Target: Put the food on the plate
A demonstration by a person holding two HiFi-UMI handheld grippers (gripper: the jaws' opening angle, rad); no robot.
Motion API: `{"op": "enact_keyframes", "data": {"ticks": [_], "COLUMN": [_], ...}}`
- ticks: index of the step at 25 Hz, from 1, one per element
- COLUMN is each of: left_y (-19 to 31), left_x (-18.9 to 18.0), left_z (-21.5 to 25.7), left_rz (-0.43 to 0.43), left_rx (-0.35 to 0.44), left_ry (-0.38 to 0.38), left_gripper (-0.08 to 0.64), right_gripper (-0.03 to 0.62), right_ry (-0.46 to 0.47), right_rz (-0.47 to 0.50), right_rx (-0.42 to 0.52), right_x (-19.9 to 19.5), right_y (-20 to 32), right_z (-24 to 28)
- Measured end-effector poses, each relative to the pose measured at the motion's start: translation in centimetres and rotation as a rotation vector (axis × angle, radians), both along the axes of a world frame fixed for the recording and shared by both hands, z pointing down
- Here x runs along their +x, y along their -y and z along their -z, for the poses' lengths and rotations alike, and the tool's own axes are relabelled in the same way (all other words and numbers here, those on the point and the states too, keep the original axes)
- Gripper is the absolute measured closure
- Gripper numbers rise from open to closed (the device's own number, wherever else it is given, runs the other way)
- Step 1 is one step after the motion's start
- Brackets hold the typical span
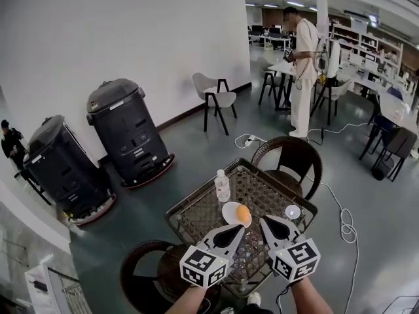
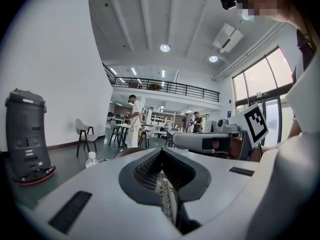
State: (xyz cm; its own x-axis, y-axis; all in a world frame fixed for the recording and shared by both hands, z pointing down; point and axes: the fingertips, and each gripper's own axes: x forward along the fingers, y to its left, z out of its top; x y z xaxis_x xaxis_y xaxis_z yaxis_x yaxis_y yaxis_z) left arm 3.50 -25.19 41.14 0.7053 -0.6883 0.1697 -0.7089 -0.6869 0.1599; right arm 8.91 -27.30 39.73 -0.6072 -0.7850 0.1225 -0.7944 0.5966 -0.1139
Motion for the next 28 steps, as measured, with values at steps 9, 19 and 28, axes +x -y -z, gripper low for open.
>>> {"op": "enact_keyframes", "data": {"ticks": [9,19,28], "left_y": [-0.67,-0.68,-0.52], "left_x": [-0.40,-0.56,-0.55], "left_z": [0.56,0.61,0.91], "left_rz": [0.007,0.013,0.014], "left_rx": [0.012,0.023,0.026], "left_ry": [0.015,0.022,0.027], "left_gripper": [0.551,0.551,0.551], "right_gripper": [0.589,0.589,0.588], "right_ry": [0.006,0.008,0.029], "right_rz": [0.014,0.019,0.011], "right_rx": [0.007,0.008,0.007], "right_x": [-0.37,-0.69,-0.52], "right_y": [-0.95,-1.01,-0.77], "right_z": [0.25,0.10,0.43]}}
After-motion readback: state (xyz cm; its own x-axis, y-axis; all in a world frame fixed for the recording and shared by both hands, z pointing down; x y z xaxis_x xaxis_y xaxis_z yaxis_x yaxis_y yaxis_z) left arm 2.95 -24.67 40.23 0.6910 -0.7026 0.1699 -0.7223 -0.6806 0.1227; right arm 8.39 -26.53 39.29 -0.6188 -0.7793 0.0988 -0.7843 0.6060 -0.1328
